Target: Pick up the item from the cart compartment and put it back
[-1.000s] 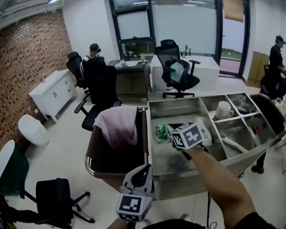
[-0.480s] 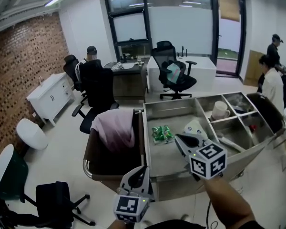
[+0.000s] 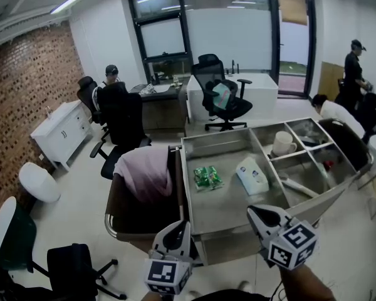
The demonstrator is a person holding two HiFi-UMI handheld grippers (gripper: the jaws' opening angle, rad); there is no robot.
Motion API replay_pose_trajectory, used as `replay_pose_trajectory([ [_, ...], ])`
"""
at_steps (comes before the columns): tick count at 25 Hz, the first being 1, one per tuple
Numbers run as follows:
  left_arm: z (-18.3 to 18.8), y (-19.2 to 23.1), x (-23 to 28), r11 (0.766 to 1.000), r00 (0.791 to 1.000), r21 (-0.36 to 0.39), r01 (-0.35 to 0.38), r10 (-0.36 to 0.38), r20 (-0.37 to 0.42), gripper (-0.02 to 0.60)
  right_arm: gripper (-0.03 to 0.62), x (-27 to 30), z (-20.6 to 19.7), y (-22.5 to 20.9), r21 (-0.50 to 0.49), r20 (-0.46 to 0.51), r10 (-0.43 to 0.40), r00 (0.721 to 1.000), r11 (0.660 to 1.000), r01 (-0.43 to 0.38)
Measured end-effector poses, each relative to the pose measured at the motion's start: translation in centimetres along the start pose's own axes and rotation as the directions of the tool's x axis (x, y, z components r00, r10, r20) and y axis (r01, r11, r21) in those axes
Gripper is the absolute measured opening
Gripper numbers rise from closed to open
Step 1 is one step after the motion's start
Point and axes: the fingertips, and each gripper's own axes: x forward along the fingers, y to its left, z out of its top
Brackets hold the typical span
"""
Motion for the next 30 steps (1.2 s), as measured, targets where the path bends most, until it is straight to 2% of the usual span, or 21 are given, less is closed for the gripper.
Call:
replay_pose_trajectory([
  [8,0.2,-1.3,-0.2,1.000,1.000,-0.011,0.017,-0.017,-0.016,0.000,0.003,-0.7,-3.3,0.1,0.039,-0.030,-0.016,0.999,0.999,0.018],
  [18,0.1,-1.2,-0.6,1.000,1.000,-0.009,0.013,-0.014,-0.022,0.000,0.003,-0.3,-3.2,0.1,0.038,-0.014,-0.008,1.000,0.999,0.008],
  [23,-0.1,-1.1,-0.6,1.000,1.000,-0.003,0.015,-0.015,-0.015,0.000,0.003,0.2,-3.9,0.4,0.097,-0.010,0.030,1.000,0.995,-0.029],
  [30,-0.1,-1.3,-0.4,1.000,1.000,0.003,0.019,-0.019,-0.011,0.000,0.003,0.2,-3.8,0.6,0.069,-0.028,0.029,0.999,0.997,-0.027],
])
